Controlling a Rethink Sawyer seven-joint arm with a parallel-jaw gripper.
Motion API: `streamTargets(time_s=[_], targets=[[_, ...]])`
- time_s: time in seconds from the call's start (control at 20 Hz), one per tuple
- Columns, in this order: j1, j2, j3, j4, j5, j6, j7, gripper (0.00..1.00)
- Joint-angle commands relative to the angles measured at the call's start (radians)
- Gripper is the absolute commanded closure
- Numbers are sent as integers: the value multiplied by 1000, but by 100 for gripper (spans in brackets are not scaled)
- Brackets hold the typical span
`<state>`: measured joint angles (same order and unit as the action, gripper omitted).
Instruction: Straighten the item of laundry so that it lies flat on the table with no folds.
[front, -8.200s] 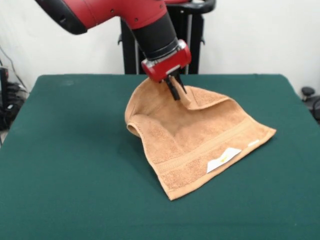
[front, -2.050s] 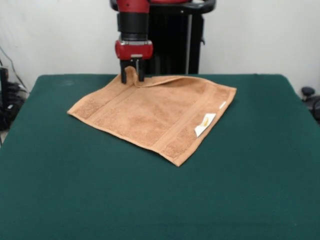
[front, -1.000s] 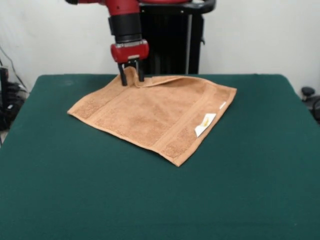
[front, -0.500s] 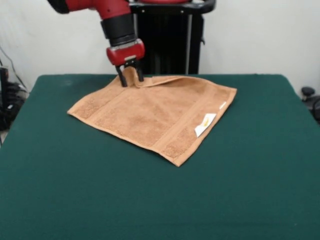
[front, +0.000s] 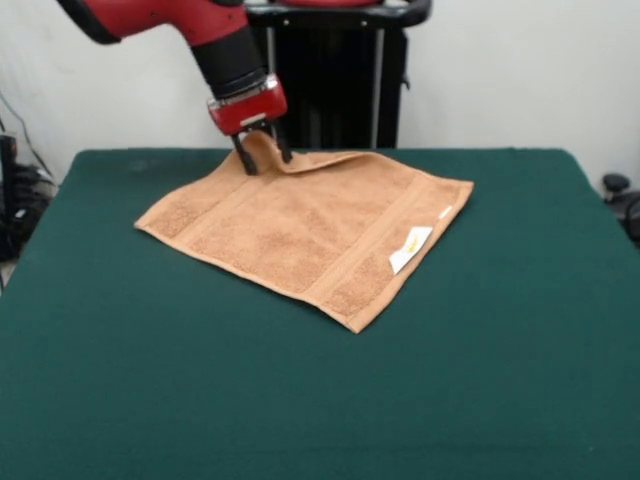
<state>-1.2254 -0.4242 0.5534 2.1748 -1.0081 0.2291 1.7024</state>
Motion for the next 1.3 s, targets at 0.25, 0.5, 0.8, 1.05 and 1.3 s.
streamTargets(time_s=[0.25, 0.5, 0.8, 1.05, 1.3], targets=[[-64, 200, 449, -84, 154, 313, -470, 0], [-89, 268, 485, -109, 185, 385, -550, 0], [-72, 269, 476, -122, 178, 374, -530, 0], [-46, 213, 462, -93, 159, 326, -434, 0], [2, 90, 424, -55, 141, 261, -270, 0]])
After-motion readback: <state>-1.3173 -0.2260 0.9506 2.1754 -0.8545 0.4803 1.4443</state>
